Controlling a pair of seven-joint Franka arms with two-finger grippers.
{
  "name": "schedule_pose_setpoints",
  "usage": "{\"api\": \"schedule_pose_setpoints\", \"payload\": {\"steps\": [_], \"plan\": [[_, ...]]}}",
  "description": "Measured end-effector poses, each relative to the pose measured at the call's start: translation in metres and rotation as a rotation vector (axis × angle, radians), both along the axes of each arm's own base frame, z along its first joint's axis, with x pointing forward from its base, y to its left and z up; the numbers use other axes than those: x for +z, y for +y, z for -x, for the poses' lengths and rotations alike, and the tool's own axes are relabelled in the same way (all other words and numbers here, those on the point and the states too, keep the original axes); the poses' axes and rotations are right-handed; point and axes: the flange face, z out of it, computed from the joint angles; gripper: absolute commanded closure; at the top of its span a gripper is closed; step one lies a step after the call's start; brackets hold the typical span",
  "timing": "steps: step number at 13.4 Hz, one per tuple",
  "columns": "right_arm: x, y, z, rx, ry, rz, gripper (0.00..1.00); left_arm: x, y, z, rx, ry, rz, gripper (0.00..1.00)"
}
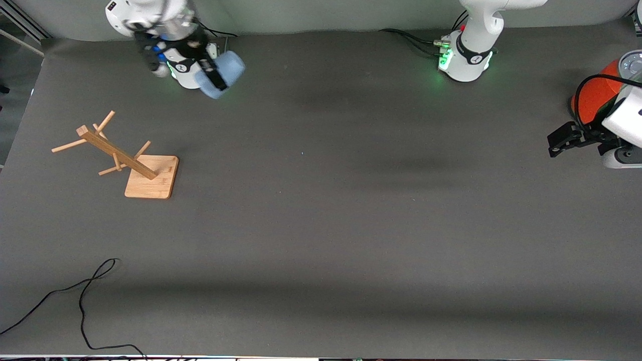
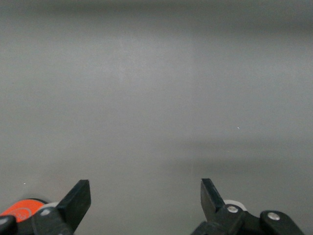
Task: Rotate and upright cup with both arms
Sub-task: 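Pull the blue cup off the peg and carry it to mid-table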
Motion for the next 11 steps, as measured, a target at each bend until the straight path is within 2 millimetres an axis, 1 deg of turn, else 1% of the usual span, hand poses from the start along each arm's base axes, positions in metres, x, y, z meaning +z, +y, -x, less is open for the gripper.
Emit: {"api": "schedule_pose_setpoints", "payload": {"steps": [3,5,6,8,9,11], "plan": [[-0.027,0.101,-0.022,-0.085,-0.009,0.049,0.67,0.0,-0.001,0.0,-0.001,0.0,0.0,0.0],[-0.057,0.16,-0.044,-0.153,-0.018,0.087,0.67,0.0,-0.001,0.0,-0.001,0.005,0.0,0.0],[-0.075,0.183,-0.055,-0.185,-0.022,0.105,0.67,-0.001,0.0,0.002,0.0,0.016,-0.001,0.0],[-0.116,0.223,-0.074,-0.251,-0.029,0.14,0.67,-0.002,-0.002,0.004,-0.001,0.033,-0.002,0.0],[-0.14,0.241,-0.08,-0.281,-0.031,0.16,0.67,-0.002,-0.003,0.004,-0.003,0.035,-0.002,0.0],[-0.188,0.272,-0.085,-0.341,-0.039,0.196,0.67,-0.003,-0.004,0.005,-0.006,0.042,-0.002,0.0]]}}
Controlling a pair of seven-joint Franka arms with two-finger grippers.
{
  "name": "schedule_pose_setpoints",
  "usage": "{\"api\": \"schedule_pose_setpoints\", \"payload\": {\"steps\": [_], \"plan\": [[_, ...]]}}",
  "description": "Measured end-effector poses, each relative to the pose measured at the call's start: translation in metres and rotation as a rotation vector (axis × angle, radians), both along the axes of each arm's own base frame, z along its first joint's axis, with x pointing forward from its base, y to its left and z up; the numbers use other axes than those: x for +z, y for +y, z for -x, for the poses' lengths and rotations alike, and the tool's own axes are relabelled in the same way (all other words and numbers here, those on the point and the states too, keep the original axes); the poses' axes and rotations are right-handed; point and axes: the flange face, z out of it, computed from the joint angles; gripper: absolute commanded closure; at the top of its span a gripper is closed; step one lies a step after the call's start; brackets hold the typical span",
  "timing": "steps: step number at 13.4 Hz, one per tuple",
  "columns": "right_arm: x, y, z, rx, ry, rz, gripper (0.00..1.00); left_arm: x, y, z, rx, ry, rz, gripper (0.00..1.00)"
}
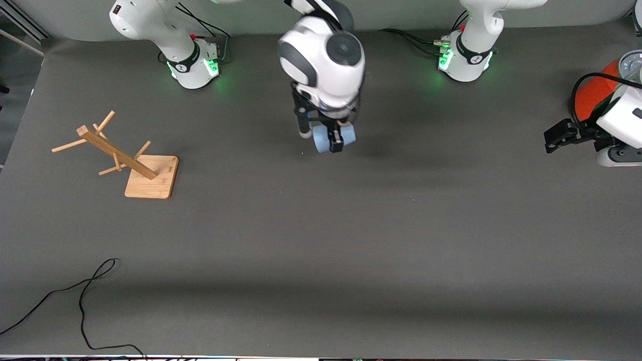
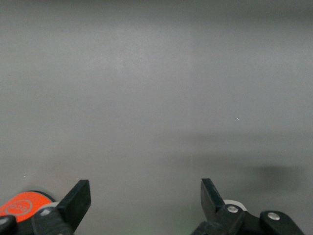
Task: Rotate and upright cup with both arms
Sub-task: 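Pull the blue cup off the peg and carry it to mid-table, then set the blue cup on its side and release the right gripper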
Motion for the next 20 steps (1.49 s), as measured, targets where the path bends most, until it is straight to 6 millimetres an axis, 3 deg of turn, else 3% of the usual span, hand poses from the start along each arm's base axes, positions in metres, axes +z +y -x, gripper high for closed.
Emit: {"api": "schedule_pose_setpoints", "payload": {"steps": [4,8,12,13,14,15,20], "plan": [[-0.09,0.029,-0.009,-0.088,-0.003,0.068,0.68,0.001,-0.008,0.009,-0.012,0.06,-0.004,0.0],[-0.149,0.035,-0.012,-0.14,-0.009,0.101,0.68,0.014,-0.016,0.017,-0.025,0.093,-0.007,0.0],[-0.164,0.036,-0.012,-0.153,-0.013,0.107,0.63,0.018,-0.016,0.018,-0.024,0.089,-0.007,0.0],[-0.168,0.035,-0.012,-0.154,-0.012,0.109,0.44,0.021,-0.016,0.018,-0.024,0.083,-0.006,0.0],[-0.169,0.036,-0.012,-0.154,-0.014,0.107,0.08,0.023,-0.017,0.018,-0.025,0.079,-0.004,0.0],[-0.17,0.037,-0.012,-0.155,-0.015,0.106,0.0,0.025,-0.017,0.018,-0.025,0.076,0.002,0.0],[-0.18,0.034,-0.016,-0.161,-0.02,0.108,0.0,0.029,-0.018,0.018,-0.025,0.068,0.013,0.0]]}}
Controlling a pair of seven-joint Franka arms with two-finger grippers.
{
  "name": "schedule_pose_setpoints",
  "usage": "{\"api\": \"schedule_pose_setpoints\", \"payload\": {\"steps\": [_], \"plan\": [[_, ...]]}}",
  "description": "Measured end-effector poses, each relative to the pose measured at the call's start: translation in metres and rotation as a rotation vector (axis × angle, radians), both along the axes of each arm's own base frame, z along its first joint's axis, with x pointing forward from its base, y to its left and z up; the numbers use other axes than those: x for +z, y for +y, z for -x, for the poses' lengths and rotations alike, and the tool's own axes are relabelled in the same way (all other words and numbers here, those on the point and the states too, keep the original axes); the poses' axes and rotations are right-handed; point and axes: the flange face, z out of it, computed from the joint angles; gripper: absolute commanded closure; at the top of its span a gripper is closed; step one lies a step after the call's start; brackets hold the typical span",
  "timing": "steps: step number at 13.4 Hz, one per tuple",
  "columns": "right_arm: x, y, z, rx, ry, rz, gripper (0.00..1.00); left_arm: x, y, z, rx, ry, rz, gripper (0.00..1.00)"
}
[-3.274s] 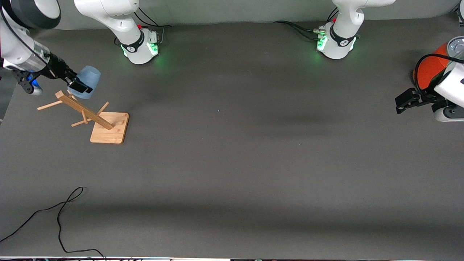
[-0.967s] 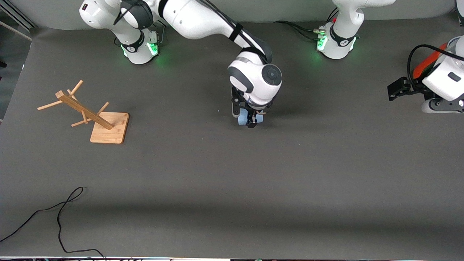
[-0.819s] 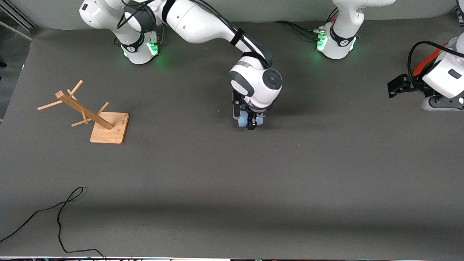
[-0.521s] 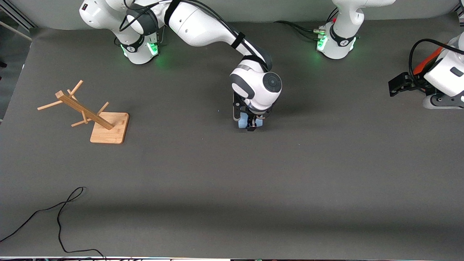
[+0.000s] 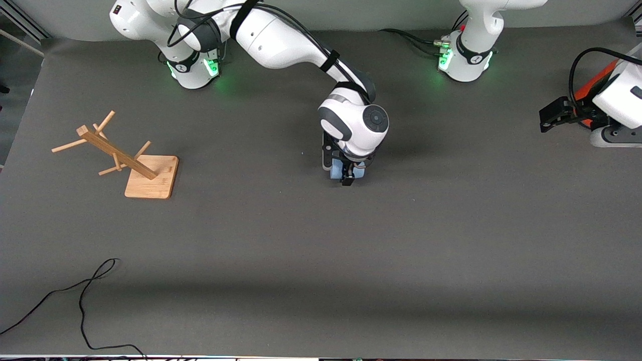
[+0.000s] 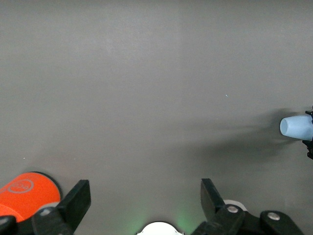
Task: Rotate and upright cup with both arms
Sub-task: 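Set the blue cup on its side and release the right gripper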
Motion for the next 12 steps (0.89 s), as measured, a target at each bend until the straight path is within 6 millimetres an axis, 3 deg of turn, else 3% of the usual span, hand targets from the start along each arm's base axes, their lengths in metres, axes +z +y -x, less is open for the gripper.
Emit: {"api": "schedule_pose_setpoints", "payload": {"steps": [3,6,8,12], "plan": [[0.007,0.002,-0.003,0.0,-0.011,-0.01,0.0,0.001,-0.002,0.0,0.0,-0.001,0.018,0.0],[0.034,0.006,-0.003,-0.001,-0.015,-0.019,0.0,0.001,-0.003,-0.001,0.0,-0.003,0.025,0.0],[0.072,0.007,-0.002,-0.004,-0.012,-0.023,0.0,0.001,-0.002,-0.001,0.001,-0.003,0.026,0.0],[0.191,-0.013,0.001,0.066,0.029,-0.027,0.0,0.002,-0.002,-0.001,0.002,-0.003,0.032,0.0]]}}
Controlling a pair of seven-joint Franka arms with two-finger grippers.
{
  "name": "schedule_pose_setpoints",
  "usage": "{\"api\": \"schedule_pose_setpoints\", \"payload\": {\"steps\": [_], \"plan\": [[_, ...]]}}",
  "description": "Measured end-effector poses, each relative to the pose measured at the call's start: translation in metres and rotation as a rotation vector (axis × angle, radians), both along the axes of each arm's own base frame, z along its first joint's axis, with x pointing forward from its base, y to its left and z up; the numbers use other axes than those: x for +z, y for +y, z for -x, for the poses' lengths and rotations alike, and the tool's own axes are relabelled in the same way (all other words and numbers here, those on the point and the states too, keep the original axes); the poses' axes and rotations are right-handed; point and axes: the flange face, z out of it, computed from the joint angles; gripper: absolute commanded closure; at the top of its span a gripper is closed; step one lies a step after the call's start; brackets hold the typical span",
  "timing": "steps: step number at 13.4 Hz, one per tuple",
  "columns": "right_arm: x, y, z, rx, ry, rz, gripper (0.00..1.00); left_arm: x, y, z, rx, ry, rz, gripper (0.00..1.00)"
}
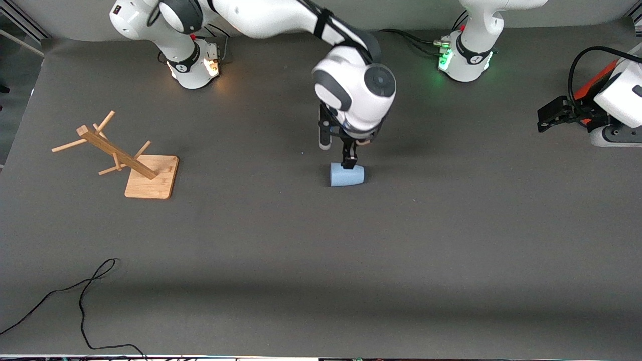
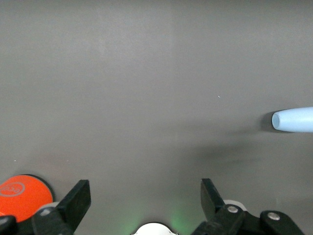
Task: Rotate and upright cup with both arms
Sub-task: 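Set the blue cup on its side and release the right gripper, then withdraw the right gripper while the left gripper reaches the cup rim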
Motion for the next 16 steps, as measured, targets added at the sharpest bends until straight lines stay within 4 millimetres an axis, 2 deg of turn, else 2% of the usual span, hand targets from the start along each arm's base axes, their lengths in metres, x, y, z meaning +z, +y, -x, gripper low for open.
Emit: {"api": "schedule_pose_setpoints", "payload": {"steps": [1,3,5,7,9,11,14,16], "plan": [[0.03,-0.014,-0.001,0.054,0.024,0.009,0.0,0.0,0.0,0.0,0.0,0.0,0.003,0.0],[0.086,-0.055,-0.017,0.169,0.062,0.027,0.0,0.0,0.0,0.0,0.0,0.001,0.005,0.0],[0.136,-0.11,-0.045,0.288,0.08,0.028,0.0,0.0,-0.002,0.0,-0.001,0.001,0.007,0.0],[0.177,-0.18,-0.07,0.419,0.109,0.013,0.0,0.001,-0.014,0.002,0.006,-0.001,0.012,0.0],[0.21,-0.26,-0.09,0.542,0.145,-0.017,0.0,0.002,-0.047,0.007,0.022,-0.004,0.011,0.0],[0.232,-0.334,-0.101,0.651,0.174,-0.062,0.0,0.0,-0.09,0.012,0.033,-0.019,0.01,0.0],[0.247,-0.428,-0.115,0.793,0.175,-0.128,0.0,-0.021,-0.16,0.01,0.059,-0.041,0.029,0.0],[0.246,-0.494,-0.125,0.879,0.154,-0.171,0.0,-0.047,-0.212,0.003,0.113,-0.037,0.059,0.0]]}}
